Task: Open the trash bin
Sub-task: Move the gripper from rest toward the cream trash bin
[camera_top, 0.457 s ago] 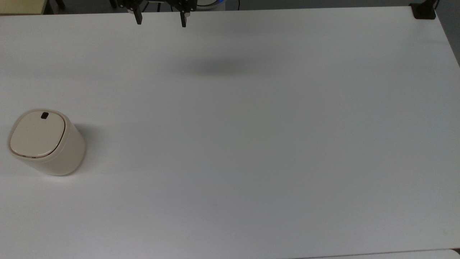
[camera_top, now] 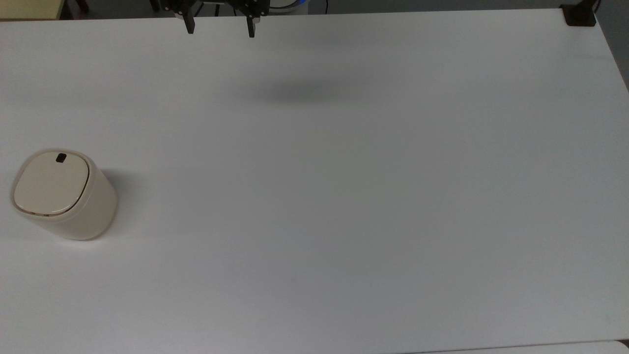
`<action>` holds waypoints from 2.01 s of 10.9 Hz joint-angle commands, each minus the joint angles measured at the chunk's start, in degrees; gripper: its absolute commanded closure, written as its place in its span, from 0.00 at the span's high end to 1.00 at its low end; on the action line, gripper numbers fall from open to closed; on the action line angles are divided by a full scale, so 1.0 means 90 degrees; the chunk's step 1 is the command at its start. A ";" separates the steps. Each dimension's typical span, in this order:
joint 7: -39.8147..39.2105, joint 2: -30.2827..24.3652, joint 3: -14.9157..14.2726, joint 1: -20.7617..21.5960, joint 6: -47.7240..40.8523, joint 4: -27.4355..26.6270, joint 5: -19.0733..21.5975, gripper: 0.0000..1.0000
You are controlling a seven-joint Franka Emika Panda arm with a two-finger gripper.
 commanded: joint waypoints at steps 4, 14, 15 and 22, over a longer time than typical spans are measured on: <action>-0.0099 -0.0159 0.0083 -0.0086 -0.0151 -0.0126 0.0129 1.00; -0.1613 -0.0130 0.0005 -0.0466 0.0170 -0.0107 0.0051 0.98; -0.1613 -0.0101 -0.0005 -0.0583 0.0325 -0.0107 0.0041 0.88; 0.0615 0.0601 -0.0668 -0.0672 0.3105 -0.0126 0.0003 0.00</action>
